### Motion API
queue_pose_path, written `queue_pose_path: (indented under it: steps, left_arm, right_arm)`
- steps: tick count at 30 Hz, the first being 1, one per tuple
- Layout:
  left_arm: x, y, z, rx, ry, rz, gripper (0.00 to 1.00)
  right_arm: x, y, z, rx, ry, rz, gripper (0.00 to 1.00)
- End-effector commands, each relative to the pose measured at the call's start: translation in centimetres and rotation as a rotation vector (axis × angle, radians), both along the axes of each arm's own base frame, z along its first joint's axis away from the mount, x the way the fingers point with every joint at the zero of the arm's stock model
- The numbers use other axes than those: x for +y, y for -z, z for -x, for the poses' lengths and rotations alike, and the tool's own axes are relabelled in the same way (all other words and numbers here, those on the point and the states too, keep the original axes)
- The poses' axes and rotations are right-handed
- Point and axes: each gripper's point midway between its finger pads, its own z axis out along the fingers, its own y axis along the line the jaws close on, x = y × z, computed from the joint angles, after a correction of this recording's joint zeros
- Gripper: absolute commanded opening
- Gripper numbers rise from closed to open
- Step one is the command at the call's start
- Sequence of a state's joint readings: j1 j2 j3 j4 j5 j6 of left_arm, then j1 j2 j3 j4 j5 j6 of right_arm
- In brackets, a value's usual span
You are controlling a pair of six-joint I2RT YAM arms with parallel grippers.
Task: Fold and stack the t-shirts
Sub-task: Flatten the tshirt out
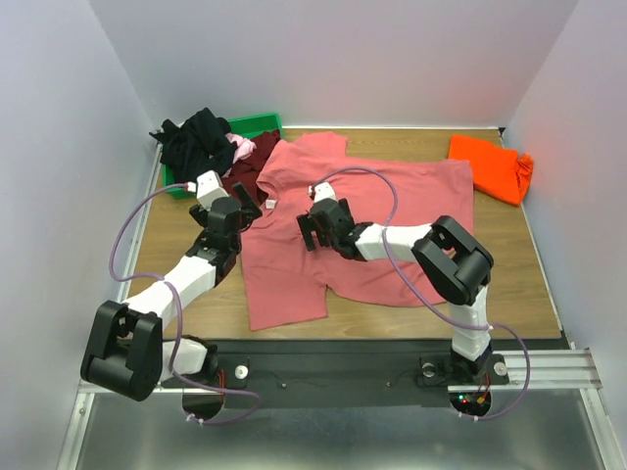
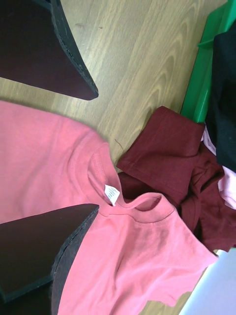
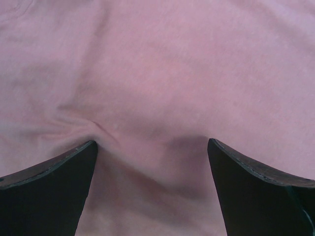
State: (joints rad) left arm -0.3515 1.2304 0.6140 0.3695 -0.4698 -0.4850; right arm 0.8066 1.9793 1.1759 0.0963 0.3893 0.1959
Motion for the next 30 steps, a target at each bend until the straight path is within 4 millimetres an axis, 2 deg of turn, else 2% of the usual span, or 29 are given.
queue_pose_path:
  steps: [1, 4, 6, 10, 16, 17, 20, 25, 30]
  left_arm:
    - [-0.3, -1.7, 0.2, -0.071, 0.002, 0.043, 0.99]
    - [-0.5, -1.4, 0.3, -0.063, 0.005, 0.041, 0.99]
    - [-0.6, -1.1, 0.4, -0.056, 0.008, 0.043, 0.99]
    - [-1.2, -0.3, 0.4, -0.036, 0.024, 0.040, 0.98]
    - [-3.8, 1.8, 0.3, 0.020, 0.086, 0.027, 0.95]
    - [-4.3, 2.5, 0.4, 0.039, 0.097, 0.021, 0.95]
    - [-4.8, 3.5, 0.9, 0.068, 0.104, 0.028, 0.91]
    - [-6.9, 6.1, 3.6, 0.129, 0.126, 0.032, 0.90]
    - [-6.9, 9.5, 7.1, 0.238, 0.106, 0.003, 0.90]
  right_arm:
    - [-2.1, 2.5, -0.5, 0.031, 0.060, 0.129, 1.00]
    - [-1.4, 2.9, -2.0, 0.042, 0.071, 0.101, 1.00]
    - [-2.0, 3.8, -2.2, 0.080, 0.078, 0.107, 1.00]
    - [-2.7, 3.8, -3.6, 0.101, 0.100, 0.063, 1.00]
    - [-3.7, 3.4, -5.9, 0.118, 0.121, 0.011, 1.00]
    - [-4.4, 3.3, -6.4, 0.120, 0.134, 0.002, 1.00]
    - [-4.8, 2.9, -7.0, 0.120, 0.133, -0.014, 1.00]
    - [-4.2, 1.9, -7.4, 0.114, 0.102, -0.041, 1.00]
    - [-3.5, 1.0, -7.4, 0.117, 0.075, -0.086, 1.00]
